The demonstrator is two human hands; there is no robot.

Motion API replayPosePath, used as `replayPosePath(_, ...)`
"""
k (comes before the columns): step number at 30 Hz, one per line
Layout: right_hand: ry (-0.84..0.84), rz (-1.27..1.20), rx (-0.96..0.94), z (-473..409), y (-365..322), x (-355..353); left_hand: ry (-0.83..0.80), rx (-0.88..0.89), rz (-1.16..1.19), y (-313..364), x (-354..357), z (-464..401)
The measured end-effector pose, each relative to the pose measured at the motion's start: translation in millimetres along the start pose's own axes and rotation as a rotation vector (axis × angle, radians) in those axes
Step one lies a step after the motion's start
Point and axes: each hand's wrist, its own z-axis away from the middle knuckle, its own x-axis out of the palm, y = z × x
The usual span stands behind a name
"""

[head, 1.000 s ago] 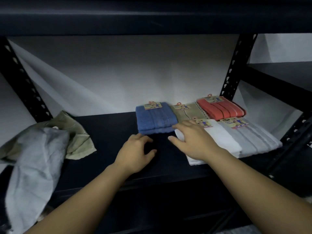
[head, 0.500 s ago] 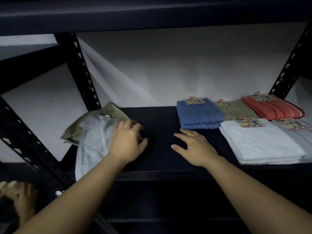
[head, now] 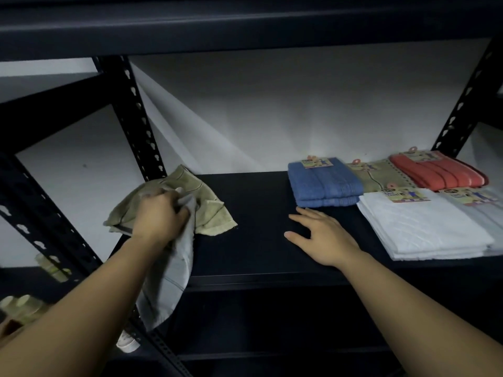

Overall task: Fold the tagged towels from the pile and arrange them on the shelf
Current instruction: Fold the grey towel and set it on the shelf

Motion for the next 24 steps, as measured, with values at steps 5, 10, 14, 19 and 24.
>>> replayPosePath(5,0.004,0.000,0.001,0,1,0,0.082,0.061,0.144,-7,-11,-2)
replayPosePath(10,0.032,-0.066,0.017,1,1,0,0.180,0.131,0.343,18,-36,7)
replayPosePath(14,0.063,-0.149,0.041,4,1,-2,0.188,0.235,0.479,53,-51,14)
replayPosePath(19,0.116,-0.324,0.093,8,-1,-7,0.099,0.391,0.614,98,-28,33)
replayPosePath(24,0.173,-0.447,0.116,7,3,-10,-0.194,0.394,0.690,122,27,51)
